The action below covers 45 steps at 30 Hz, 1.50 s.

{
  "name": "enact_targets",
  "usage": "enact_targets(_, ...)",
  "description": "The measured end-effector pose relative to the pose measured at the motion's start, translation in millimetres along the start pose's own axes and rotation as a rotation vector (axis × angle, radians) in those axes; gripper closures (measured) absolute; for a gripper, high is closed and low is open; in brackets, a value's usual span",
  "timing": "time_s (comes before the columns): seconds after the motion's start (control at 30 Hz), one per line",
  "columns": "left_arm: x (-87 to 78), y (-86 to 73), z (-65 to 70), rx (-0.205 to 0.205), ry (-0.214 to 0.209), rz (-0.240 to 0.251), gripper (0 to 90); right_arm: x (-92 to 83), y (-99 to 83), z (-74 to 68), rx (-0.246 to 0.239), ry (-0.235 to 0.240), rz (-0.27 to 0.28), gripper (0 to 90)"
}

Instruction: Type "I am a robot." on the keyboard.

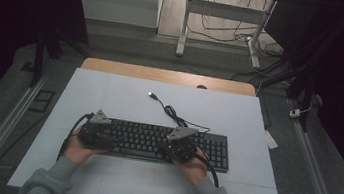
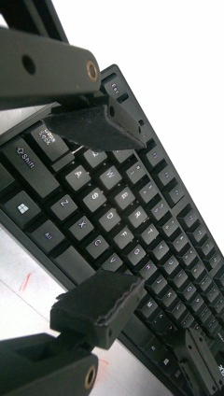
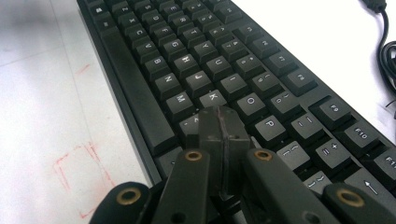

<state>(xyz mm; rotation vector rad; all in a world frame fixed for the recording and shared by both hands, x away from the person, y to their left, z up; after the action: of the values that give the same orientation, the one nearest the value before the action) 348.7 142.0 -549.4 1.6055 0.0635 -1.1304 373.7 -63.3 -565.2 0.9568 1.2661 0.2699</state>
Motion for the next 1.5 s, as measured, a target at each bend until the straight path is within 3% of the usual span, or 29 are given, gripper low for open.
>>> enact_targets(0.47,0.6,-0.2,0.7,0.006,0.001,-0.003,29.1,5.1,-3.0,-0.8,-0.005,-0.012,-0.012,90.0)
enact_targets(0.67,-0.3,-0.2,-0.4,0.004,0.001,0.000,29.1,-6.3,5.3,1.3,0.007,-0.009,0.059,90.0)
enact_targets(0.87,-0.8,-0.1,-0.6,0.007,0.004,0.001,29.0,-20.5,2.3,12.5,0.041,-0.027,0.085,89.6)
enact_targets(1.03,-1.1,-0.1,-0.4,0.006,0.004,0.002,29.0,-32.8,-3.4,23.4,0.078,-0.063,0.105,68.0)
enact_targets(1.13,-1.0,0.0,-0.8,0.006,0.005,0.003,29.0,-38.2,-7.8,29.0,0.091,-0.081,0.111,60.4)
enact_targets(1.5,-2.3,-0.1,-1.9,-0.002,0.009,0.008,28.9,-61.3,-27.6,44.4,0.118,-0.116,0.120,51.5)
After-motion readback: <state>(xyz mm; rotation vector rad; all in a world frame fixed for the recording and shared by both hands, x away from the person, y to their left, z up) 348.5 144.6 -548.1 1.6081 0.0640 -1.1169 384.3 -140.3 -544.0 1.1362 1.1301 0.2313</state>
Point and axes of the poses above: each handheld gripper's, and its own axes: x roughly forward along the jaws, y roughly out of its top, z roughly to its right, the point moved 8 cm from there along x, roughly forward along the jaws, and after that the axes turned 2 degrees about x, right-handed, at the moved point
